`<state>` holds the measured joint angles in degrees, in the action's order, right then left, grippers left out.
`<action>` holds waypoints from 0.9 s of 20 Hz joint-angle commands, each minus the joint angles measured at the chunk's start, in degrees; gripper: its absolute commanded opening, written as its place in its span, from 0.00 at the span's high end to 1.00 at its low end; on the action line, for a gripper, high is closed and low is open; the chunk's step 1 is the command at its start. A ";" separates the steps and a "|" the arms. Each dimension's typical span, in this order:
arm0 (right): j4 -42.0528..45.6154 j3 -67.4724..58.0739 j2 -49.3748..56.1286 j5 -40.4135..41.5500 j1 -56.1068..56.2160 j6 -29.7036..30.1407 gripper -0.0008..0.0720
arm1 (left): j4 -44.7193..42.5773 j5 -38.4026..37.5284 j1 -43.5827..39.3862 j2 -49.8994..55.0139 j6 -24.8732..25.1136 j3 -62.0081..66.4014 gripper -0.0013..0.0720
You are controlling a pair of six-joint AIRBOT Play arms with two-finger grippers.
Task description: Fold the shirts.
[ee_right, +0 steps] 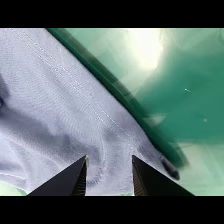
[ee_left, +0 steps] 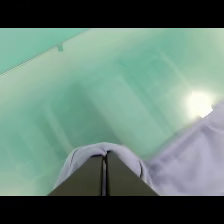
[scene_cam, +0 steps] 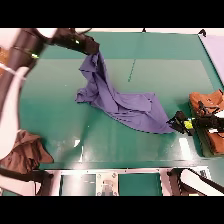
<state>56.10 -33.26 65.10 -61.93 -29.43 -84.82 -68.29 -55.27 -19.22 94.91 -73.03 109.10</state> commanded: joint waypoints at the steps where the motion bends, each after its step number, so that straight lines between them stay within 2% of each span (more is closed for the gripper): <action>1: -0.02 -0.04 0.00 0.00 0.02 0.00 0.54 | 5.75 9.90 0.98 9.53 3.89 0.55 0.95; 6: -1.44 -0.37 0.00 -0.02 0.02 0.04 0.53 | 6.99 3.02 1.01 13.90 4.61 0.55 0.95; 8: -10.12 -1.92 0.00 -0.87 0.20 4.31 0.44 | 7.21 0.35 1.46 13.86 4.52 1.25 0.95; 10: -17.09 -4.44 0.04 0.15 2.36 7.72 0.44 | 7.19 -2.69 1.90 13.73 4.52 1.62 0.95; 11: -17.09 -5.73 0.37 2.56 4.46 7.69 0.44 | 7.10 -4.02 1.99 13.73 4.52 1.62 0.95; 13: -17.14 -8.11 3.78 5.81 8.55 7.30 0.44 | 7.04 -6.34 2.32 13.75 4.52 1.60 0.95; 18: -17.35 -15.76 18.88 6.95 17.84 7.54 0.44 | 6.54 -9.35 2.32 13.79 4.55 1.60 0.95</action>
<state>39.81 -44.91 76.82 -56.12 -16.29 -77.78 -61.41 -62.04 -17.02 108.60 -68.55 110.63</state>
